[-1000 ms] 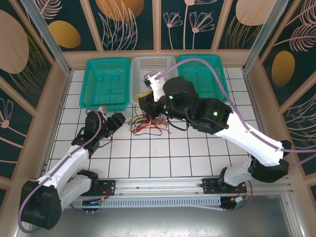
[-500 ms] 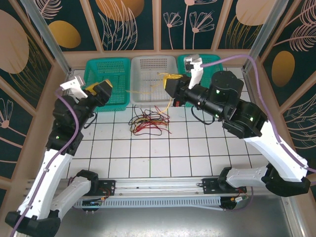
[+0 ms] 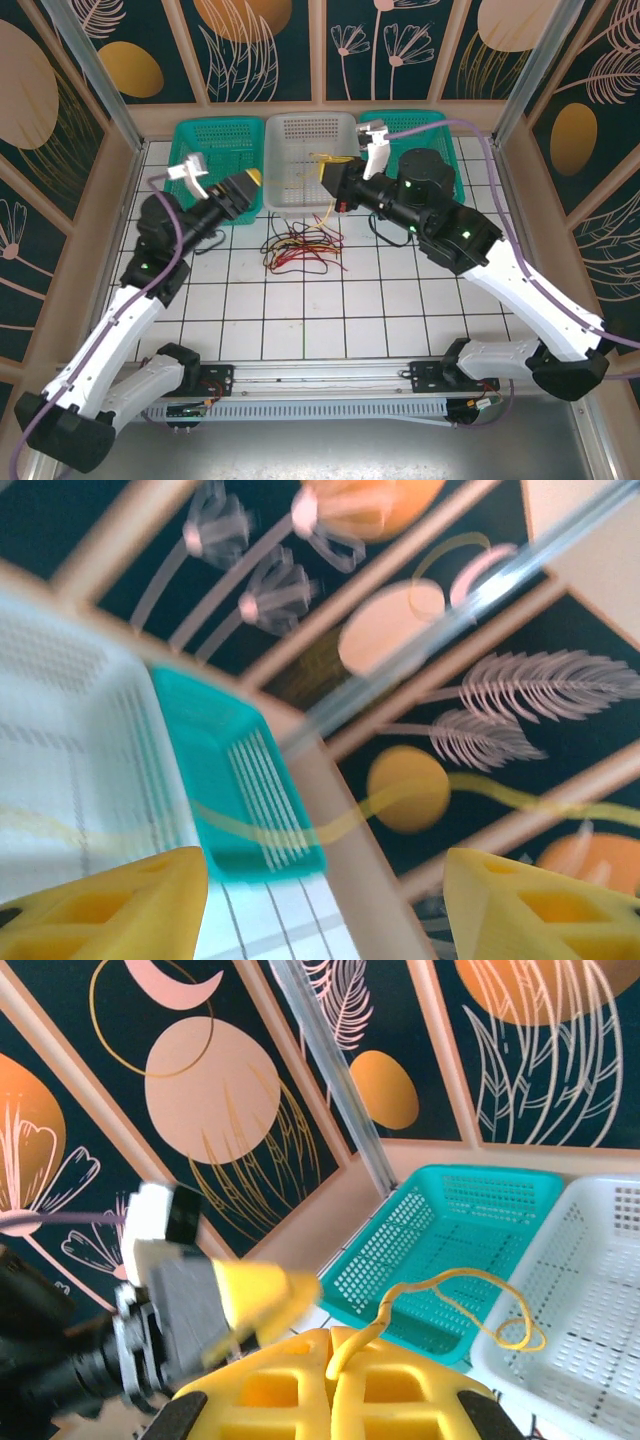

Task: Untangle the cables

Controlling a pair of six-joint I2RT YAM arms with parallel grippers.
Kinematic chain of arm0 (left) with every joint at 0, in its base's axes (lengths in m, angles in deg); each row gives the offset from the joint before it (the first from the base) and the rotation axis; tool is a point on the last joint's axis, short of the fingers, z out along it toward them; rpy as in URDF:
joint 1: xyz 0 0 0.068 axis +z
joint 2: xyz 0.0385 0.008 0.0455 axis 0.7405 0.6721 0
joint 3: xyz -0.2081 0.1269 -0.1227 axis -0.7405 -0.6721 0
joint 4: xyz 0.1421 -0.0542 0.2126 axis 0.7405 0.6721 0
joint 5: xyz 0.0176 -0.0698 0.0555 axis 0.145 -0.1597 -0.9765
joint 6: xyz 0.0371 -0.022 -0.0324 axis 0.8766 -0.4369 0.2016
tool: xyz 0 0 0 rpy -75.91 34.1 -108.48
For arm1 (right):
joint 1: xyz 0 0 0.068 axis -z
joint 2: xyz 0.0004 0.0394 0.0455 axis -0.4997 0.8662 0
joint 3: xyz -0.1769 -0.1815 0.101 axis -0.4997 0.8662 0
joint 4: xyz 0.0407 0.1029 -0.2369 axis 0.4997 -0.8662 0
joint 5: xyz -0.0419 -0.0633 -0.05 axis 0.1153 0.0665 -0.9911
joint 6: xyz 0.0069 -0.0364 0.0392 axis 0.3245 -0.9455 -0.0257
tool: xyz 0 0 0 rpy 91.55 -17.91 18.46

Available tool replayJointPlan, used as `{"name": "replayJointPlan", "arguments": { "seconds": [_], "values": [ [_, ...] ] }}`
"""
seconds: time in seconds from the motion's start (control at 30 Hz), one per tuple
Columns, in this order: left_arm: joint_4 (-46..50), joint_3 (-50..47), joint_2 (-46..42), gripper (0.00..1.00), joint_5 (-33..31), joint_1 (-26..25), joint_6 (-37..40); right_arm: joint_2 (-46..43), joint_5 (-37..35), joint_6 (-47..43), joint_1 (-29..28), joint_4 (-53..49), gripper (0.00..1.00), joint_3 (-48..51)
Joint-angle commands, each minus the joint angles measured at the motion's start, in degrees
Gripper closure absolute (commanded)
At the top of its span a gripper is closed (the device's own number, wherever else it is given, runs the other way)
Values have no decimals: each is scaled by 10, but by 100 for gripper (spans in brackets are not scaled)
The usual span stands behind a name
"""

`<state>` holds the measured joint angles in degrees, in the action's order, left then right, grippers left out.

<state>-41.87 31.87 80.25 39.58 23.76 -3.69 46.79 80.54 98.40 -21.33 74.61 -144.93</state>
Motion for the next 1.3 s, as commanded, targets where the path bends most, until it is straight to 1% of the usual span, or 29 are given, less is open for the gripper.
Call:
{"name": "replayJointPlan", "arguments": {
  "seconds": [0.0, 0.03, 0.13, 0.2, 0.3, 0.37, 0.5, 0.7, 0.87, 1.07, 1.2, 1.27],
  "values": [
    [-129, -21, -1, 34, 28, -40, -132, 20, 33, 13, -1, 80, 100, 10],
    [-145, -32, -1, 27, 24, -40, -161, 26, 43, 13, -2, 89, 100, 13],
    [-161, -48, -4, 20, -6, -40, -214, 39, 62, 13, -7, 102, 100, 20],
    [-189, -54, 8, 20, -2, -40, -248, 41, 66, 13, -13, 118, 100, 32],
    [-196, -67, 26, 21, -9, -40, -299, 40, 67, 16, -20, 147, 100, 54],
    [-217, -86, 31, 21, -14, -40, -330, 41, 69, 16, -25, 164, 100, 65],
    [-234, -102, 38, 20, -30, -40, -372, 52, 82, 18, -32, 175, 100, 75],
    [-247, -98, 53, 22, -42, -40, -393, 73, 91, 10, -46, 165, 100, 72],
    [-270, -107, 43, 21, -58, -40, -401, 70, 71, 15, -49, 165, 100, 90],
    [-263, -110, 35, 20, -68, -40, -408, 57, 31, 38, -48, 180, 100, 118],
    [-276, -113, 45, 20, -66, -40, -426, 59, 40, 51, -48, 194, 100, 128],
    [-280, -110, 52, 21, -63, -40, -428, 64, 62, 55, -48, 200, 100, 128]
  ]
}}
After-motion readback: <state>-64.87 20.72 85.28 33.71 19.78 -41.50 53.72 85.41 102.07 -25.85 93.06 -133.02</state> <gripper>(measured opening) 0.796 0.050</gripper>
